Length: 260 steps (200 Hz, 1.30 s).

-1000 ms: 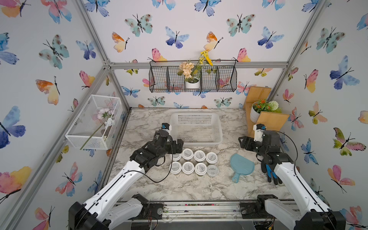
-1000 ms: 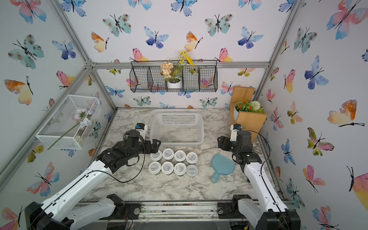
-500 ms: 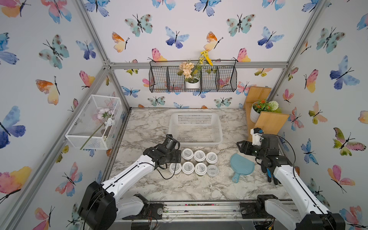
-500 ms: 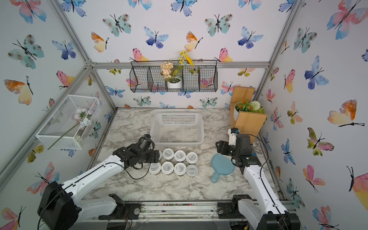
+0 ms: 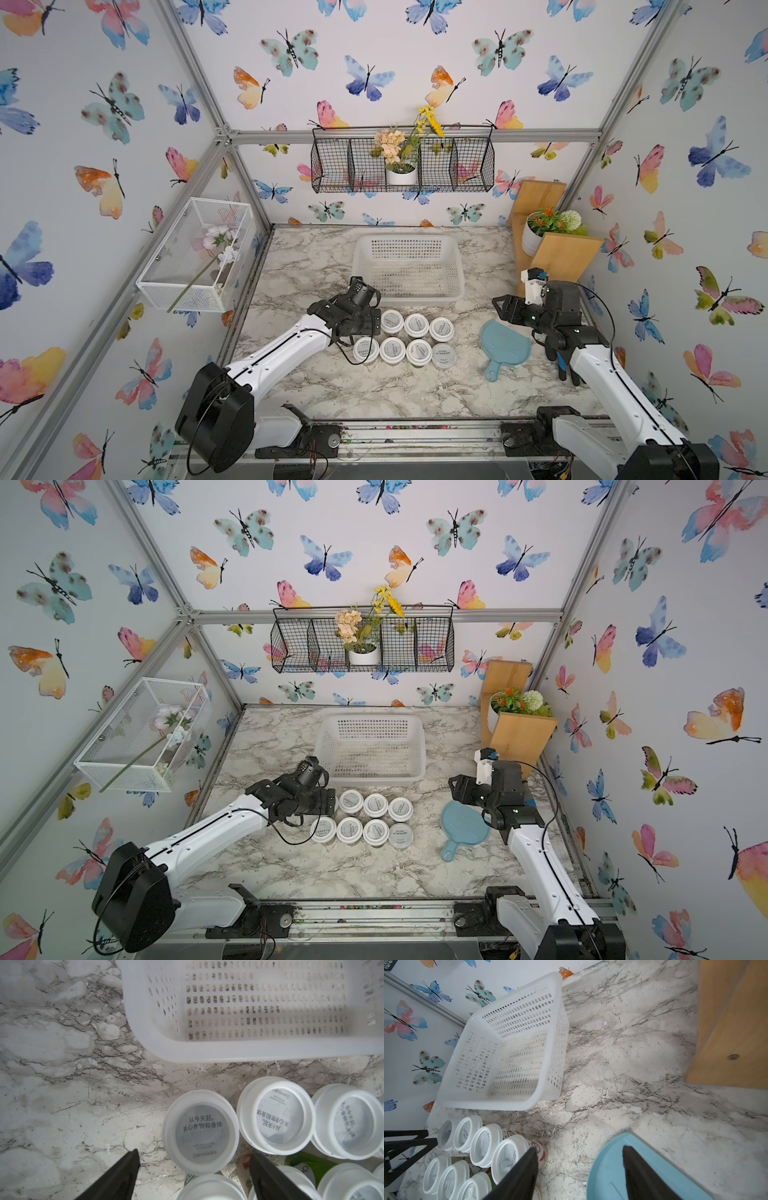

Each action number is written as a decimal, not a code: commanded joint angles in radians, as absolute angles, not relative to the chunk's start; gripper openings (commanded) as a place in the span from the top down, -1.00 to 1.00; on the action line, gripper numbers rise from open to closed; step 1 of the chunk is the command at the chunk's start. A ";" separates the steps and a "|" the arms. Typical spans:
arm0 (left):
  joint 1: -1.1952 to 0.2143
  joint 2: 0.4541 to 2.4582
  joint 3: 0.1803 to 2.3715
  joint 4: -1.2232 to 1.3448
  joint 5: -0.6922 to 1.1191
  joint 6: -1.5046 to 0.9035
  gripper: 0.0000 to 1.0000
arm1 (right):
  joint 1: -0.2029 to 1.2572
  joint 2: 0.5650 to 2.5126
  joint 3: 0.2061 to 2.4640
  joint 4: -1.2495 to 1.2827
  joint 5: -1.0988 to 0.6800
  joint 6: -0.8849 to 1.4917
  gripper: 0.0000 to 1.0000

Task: Put the yogurt in the basket
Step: Pick up the yogurt from the center of the board.

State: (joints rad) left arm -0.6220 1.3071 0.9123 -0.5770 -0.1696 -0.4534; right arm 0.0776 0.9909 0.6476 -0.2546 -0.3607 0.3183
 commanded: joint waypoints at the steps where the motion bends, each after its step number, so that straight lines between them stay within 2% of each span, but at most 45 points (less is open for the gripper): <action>1: -0.622 1.315 0.950 -0.585 -0.212 -0.439 -0.76 | 0.080 0.989 0.634 -0.242 -0.393 0.303 -0.35; 49: -0.623 1.352 0.965 -0.579 -0.205 -0.438 -0.63 | 0.081 0.991 0.632 -0.240 -0.397 0.302 -0.35; 108: -0.629 1.397 0.972 -0.576 -0.223 -0.436 -0.56 | 0.081 0.997 0.629 -0.235 -0.407 0.301 -0.35; 260: -0.655 1.454 0.943 -0.552 -0.261 -0.439 -0.59 | 0.081 1.009 0.627 -0.230 -0.417 0.298 -0.39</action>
State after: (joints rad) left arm -0.6502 1.4395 0.9554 -0.5556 -0.2165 -0.4454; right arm 0.0780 0.9997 0.6418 -0.2466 -0.3935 0.3096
